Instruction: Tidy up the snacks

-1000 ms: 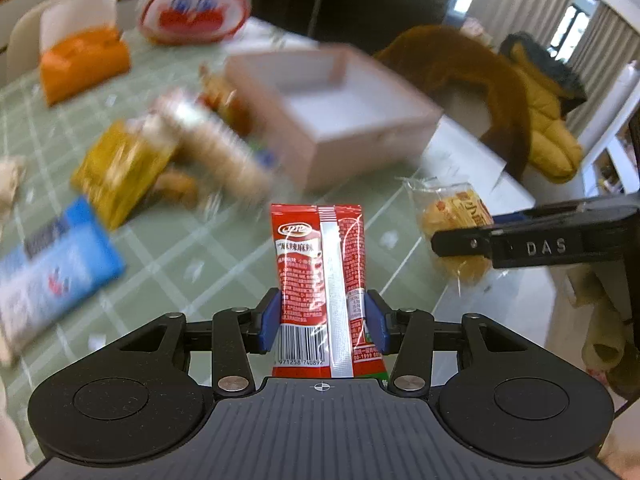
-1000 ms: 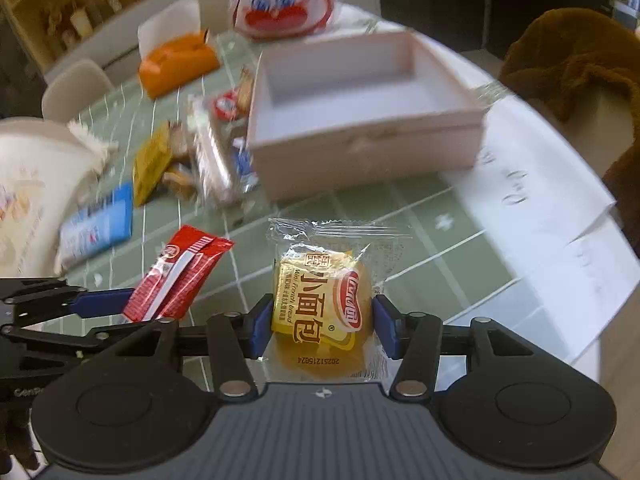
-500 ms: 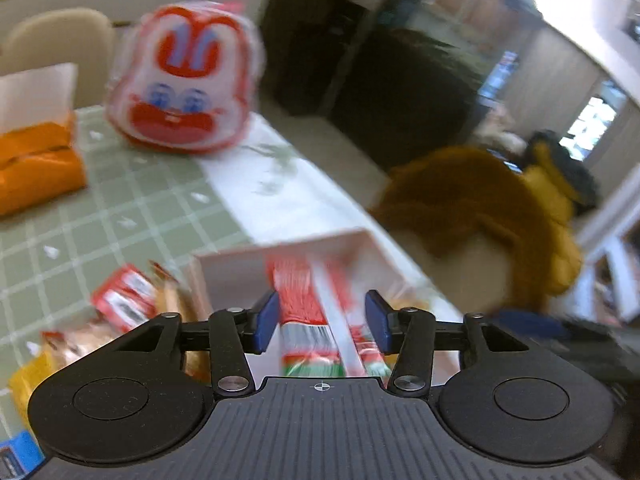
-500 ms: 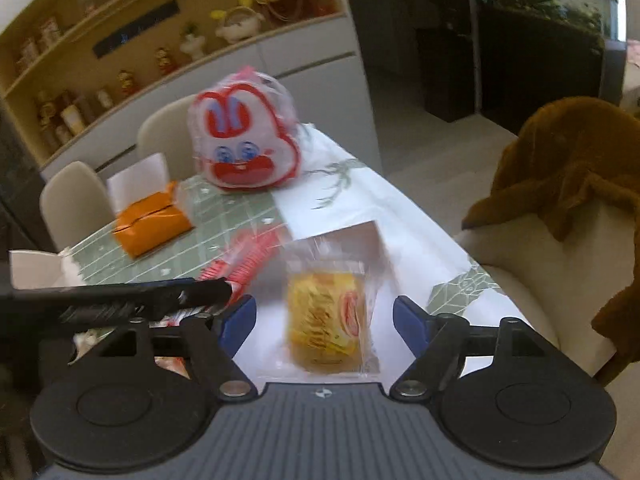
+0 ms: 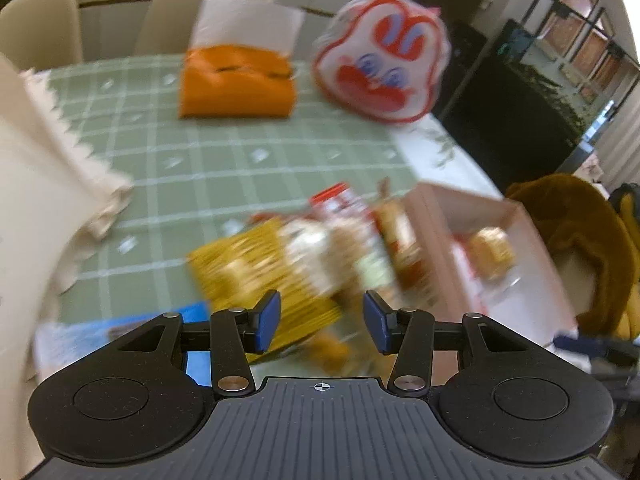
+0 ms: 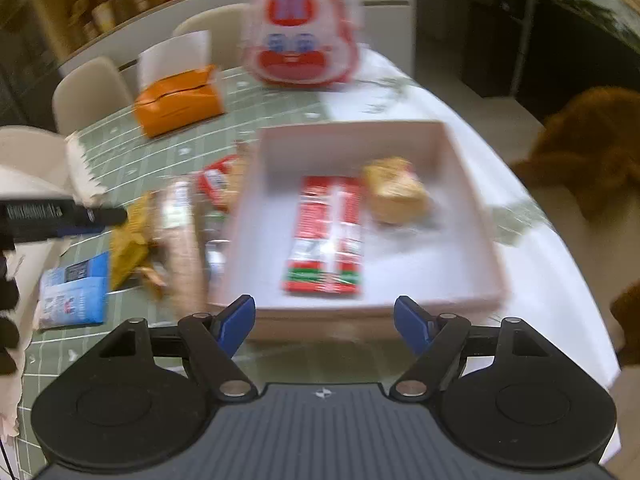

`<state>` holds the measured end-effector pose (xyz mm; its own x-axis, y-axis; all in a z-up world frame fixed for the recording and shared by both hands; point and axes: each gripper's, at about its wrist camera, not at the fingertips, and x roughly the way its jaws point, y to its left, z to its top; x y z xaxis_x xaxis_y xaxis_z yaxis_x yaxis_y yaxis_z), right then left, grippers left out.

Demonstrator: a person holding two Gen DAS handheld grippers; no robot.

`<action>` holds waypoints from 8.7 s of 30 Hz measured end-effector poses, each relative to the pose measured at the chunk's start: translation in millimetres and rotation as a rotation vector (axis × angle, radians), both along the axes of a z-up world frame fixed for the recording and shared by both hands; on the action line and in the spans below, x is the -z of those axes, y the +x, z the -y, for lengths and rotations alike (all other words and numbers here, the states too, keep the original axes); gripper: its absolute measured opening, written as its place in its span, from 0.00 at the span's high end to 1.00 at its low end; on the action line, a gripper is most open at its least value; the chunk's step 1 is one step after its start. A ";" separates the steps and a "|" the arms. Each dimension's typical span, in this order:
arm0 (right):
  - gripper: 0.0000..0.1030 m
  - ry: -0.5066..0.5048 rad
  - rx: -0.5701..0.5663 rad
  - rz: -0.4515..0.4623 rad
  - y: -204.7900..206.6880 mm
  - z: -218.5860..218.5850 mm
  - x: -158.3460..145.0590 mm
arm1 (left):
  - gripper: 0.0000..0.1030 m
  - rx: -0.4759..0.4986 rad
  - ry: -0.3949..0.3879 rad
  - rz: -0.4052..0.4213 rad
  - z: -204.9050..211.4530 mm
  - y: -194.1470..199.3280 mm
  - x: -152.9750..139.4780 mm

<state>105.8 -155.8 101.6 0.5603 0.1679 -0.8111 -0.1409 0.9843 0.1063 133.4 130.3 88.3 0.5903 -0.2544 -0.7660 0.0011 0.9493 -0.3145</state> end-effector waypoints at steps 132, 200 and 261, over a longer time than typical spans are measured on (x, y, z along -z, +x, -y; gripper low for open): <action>0.20 0.028 0.209 -0.066 -99.9 -5.6 46.9 | 0.48 -0.028 -0.053 0.038 -3.5 -101.2 16.8; 0.20 0.093 0.122 -0.171 -0.6 -49.9 41.7 | 0.27 0.153 0.179 -0.001 31.9 -37.5 51.2; 0.81 0.064 0.088 -0.114 -84.8 -105.0 26.9 | 0.57 0.437 -0.145 -0.060 -3.1 -124.3 36.1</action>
<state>21.0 -50.8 74.7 0.4800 0.1752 -0.8596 -0.0374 0.9831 0.1794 9.1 133.3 52.1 0.3600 -0.5766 -0.7334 0.3689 0.8101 -0.4557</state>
